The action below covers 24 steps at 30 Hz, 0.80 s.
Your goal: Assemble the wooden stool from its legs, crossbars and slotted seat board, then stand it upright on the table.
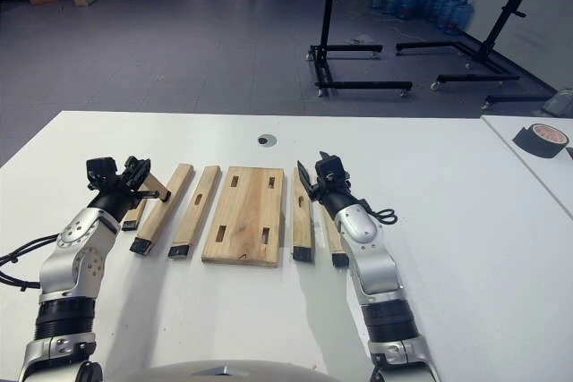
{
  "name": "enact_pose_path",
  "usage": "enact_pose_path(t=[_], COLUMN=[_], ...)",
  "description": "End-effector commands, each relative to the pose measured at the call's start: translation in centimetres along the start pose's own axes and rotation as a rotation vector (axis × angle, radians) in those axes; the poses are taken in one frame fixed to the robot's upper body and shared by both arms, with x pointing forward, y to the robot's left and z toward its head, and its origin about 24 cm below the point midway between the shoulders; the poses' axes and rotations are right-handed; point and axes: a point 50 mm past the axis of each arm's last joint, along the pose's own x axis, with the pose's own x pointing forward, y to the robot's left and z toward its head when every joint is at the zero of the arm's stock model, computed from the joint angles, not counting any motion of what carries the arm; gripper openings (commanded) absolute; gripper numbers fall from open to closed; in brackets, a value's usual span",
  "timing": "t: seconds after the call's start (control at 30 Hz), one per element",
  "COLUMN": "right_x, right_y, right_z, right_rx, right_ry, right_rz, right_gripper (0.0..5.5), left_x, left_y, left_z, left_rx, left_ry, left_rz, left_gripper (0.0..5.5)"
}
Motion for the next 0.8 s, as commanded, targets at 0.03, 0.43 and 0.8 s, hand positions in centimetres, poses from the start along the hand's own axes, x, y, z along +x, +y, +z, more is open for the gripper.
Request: enact_pose_path(t=[0.03, 0.43, 0.8], right_x=[0.0, -0.1, 0.1], right_y=[-0.1, 1.1, 1.8], right_z=[0.2, 0.2, 0.2], right_rx=[0.006, -0.037, -0.029], right_ry=[0.006, 0.076, 0.088], right_rz=[0.002, 0.092, 0.096], right_gripper=[2.79, 2.79, 2.79], left_x=[-0.3, -1.7, -1.1], left_y=[-0.3, 0.1, 0.0], left_z=[-1.8, -4.8, -5.0], left_rx=[0.054, 0.076, 0.092], left_ry=[0.101, 0.374, 0.453], left_rz=[-0.006, -0.060, -0.103], left_gripper=[0.39, 0.39, 0.39])
